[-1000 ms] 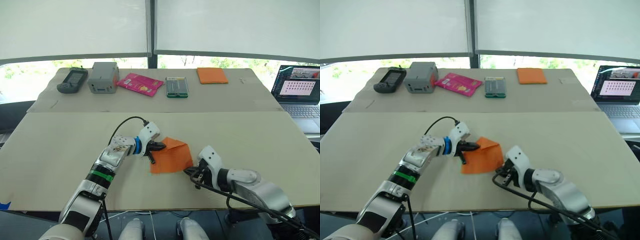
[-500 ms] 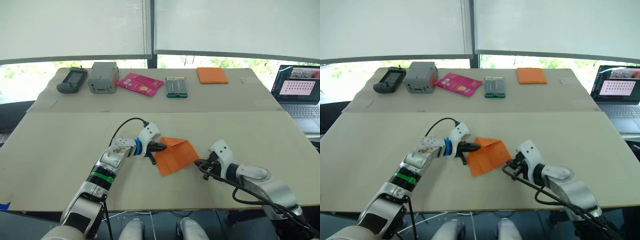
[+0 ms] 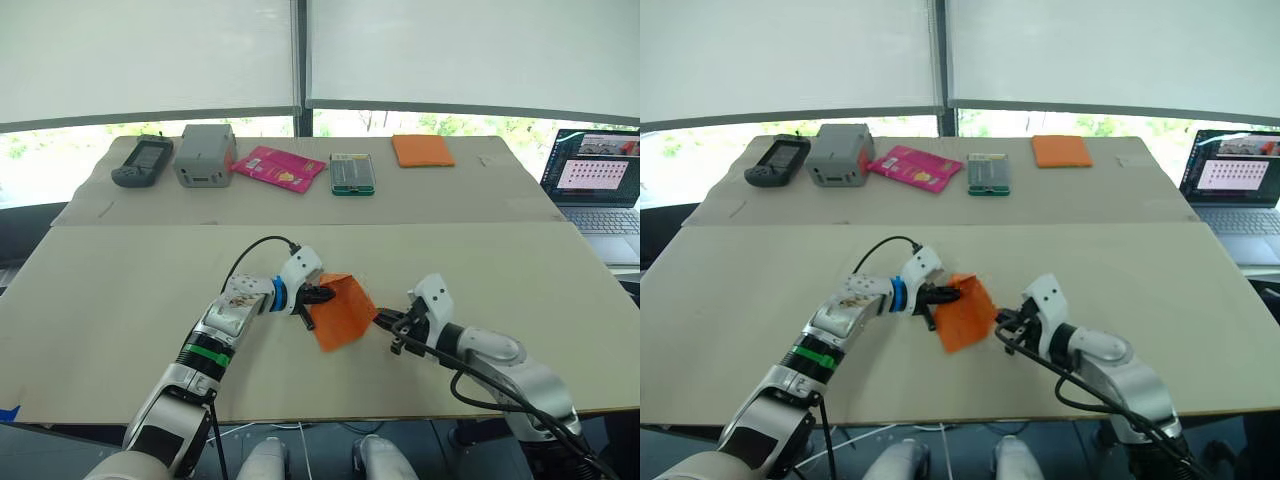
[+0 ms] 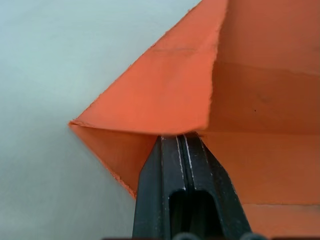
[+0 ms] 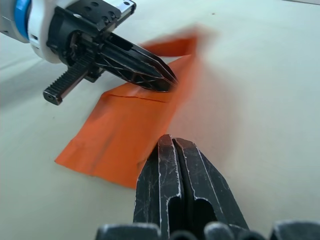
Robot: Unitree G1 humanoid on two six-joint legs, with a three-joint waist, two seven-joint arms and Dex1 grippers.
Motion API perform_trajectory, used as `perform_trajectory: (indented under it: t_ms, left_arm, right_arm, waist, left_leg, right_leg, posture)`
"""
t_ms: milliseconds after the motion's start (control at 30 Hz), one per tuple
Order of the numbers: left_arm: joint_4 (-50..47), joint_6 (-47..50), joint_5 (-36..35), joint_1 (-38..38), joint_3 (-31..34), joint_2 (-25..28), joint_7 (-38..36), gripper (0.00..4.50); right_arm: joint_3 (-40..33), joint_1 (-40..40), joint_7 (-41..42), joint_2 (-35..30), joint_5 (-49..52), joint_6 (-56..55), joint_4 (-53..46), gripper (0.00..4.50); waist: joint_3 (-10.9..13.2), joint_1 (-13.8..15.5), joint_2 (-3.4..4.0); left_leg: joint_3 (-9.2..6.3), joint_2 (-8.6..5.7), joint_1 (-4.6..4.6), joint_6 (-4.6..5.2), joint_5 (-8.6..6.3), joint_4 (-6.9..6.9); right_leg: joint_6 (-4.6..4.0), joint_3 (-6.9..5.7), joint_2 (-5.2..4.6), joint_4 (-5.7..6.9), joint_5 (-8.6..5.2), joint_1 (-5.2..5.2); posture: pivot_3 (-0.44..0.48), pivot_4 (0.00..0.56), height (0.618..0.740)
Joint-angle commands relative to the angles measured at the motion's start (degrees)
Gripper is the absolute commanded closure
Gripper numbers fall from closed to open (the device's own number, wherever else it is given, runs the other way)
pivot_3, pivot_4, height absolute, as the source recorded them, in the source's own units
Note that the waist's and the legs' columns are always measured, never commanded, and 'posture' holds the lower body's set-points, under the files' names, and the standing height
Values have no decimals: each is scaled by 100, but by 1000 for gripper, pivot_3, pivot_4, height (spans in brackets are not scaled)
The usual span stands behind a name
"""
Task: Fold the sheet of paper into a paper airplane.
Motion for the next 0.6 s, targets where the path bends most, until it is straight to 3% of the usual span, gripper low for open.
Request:
perform_trajectory:
  t_ms: [33, 600]
  left_arm:
    - [-174, 3, 29, 95, 9, 48, -32, 4500]
    - [-677, 323, -215, 158, 600, 77, 427, 4500]
  right_arm:
    - [-65, -141, 19, 9, -30, -207, 80, 4447]
    - [133, -397, 81, 159, -261, -420, 622, 4447]
  waist:
    - [0, 0, 0]
    - [0, 0, 0]
  left_leg:
    - [0, 0, 0, 0, 0, 0]
    - [0, 1, 0, 0, 0, 0]
  right_leg:
    - [0, 0, 0, 0, 0, 0]
    - [-2, 1, 0, 3, 1, -2]
  posture:
    - [0, 150, 740]
    - [0, 150, 740]
